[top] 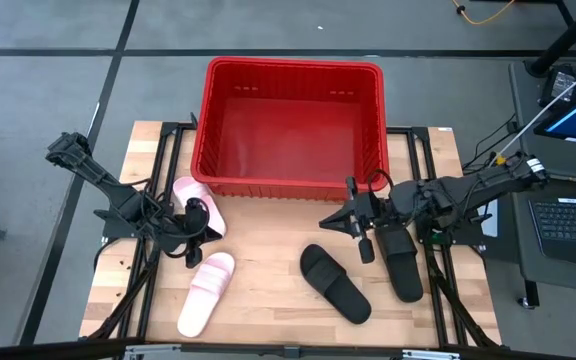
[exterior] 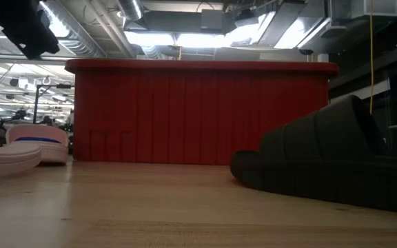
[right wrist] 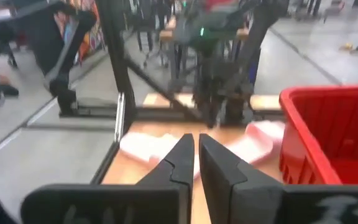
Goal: Pick and place slides into bin
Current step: Put the left black slide into the red bin
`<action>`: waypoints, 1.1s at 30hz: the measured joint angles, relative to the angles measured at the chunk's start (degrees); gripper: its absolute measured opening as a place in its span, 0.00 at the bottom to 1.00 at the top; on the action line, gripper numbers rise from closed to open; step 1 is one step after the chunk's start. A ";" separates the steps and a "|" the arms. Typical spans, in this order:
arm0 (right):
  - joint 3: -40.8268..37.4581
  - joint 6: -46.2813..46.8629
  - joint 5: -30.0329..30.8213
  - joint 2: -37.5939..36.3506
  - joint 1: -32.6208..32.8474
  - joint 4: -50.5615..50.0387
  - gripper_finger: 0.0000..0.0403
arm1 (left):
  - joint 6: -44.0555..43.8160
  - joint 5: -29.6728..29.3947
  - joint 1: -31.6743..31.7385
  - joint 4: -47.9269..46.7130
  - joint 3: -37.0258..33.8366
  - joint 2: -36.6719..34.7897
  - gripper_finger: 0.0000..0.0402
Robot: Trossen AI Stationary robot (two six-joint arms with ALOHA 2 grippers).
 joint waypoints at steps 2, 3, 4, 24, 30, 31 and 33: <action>2.39 0.78 -0.98 0.02 0.81 -6.44 0.03 | 1.03 0.06 0.00 0.45 0.00 0.00 0.01; 3.95 2.19 -1.71 0.04 1.20 -10.09 0.02 | 1.57 0.06 0.00 0.47 0.00 0.00 0.01; 5.58 4.33 -2.00 0.08 1.65 -13.77 0.01 | 1.94 0.08 0.00 0.43 0.00 0.00 0.01; 27.84 32.85 -2.21 13.20 12.89 -57.81 0.01 | 23.49 -3.80 0.02 25.36 -0.01 0.00 0.00; 28.12 32.78 -2.18 16.23 14.00 -59.04 0.02 | 35.88 -3.79 0.02 37.12 0.00 0.00 0.01; 28.12 32.58 -2.14 16.81 14.00 -59.92 0.02 | 37.30 -3.80 0.02 38.40 -0.01 0.00 0.00; 28.12 32.30 -1.35 17.76 13.75 -61.63 0.02 | 39.64 -3.79 0.02 40.15 -0.02 0.00 0.00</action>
